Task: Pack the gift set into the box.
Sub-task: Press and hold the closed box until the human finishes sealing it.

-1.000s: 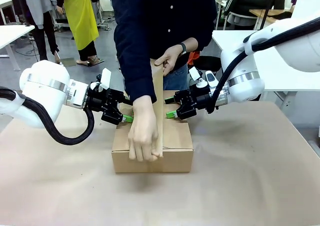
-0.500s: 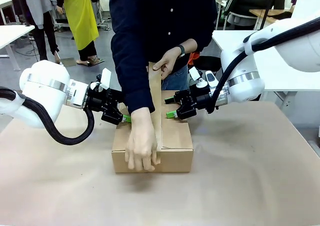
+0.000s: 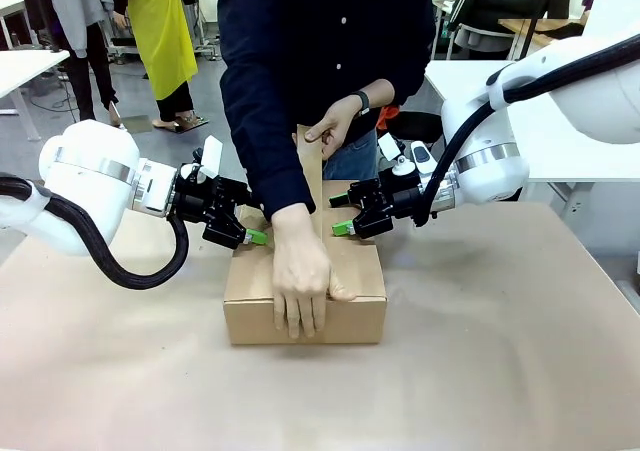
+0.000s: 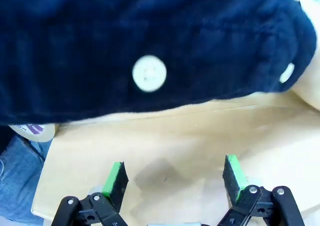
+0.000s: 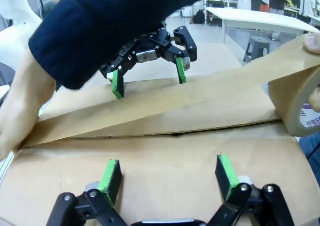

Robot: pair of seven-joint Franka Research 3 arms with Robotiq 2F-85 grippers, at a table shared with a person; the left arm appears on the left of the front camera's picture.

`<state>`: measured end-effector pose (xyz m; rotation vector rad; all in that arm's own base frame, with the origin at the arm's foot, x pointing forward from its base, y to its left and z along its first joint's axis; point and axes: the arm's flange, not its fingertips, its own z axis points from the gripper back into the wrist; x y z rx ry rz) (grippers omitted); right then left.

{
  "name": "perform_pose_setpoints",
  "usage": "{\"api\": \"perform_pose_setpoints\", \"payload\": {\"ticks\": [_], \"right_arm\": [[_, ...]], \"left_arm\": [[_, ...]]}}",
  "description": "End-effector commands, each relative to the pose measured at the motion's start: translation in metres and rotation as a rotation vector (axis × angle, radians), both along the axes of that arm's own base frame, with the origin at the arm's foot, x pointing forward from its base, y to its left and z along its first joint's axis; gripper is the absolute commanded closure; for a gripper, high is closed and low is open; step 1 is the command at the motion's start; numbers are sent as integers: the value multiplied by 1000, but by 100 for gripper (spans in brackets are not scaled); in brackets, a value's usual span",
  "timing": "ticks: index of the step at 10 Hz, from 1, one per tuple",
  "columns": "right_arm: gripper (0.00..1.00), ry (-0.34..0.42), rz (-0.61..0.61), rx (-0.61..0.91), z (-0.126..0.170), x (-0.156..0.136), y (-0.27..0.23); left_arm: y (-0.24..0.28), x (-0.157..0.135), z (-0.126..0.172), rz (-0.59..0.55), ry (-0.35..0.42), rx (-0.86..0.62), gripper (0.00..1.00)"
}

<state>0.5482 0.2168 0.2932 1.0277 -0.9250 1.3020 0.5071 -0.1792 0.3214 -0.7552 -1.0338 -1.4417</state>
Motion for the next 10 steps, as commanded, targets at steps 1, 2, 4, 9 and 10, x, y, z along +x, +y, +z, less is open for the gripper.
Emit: {"api": "perform_pose_setpoints", "payload": {"ticks": [1,2,4,9,10], "right_arm": [[0,1,-3,-3,-3,-1,0],[0,1,-3,-3,-3,-1,0],[0,1,-3,-3,-3,-1,0],[0,1,-3,-3,-3,-1,0],[0,1,-3,-3,-3,-1,0]], "left_arm": [[-1,-1,-2,3,-1,8,0],[-1,-1,-2,3,-1,8,0],[-1,-1,-2,3,-1,8,0],[-1,-1,-2,3,-1,8,0],[-1,-1,-2,3,-1,8,0]]}}
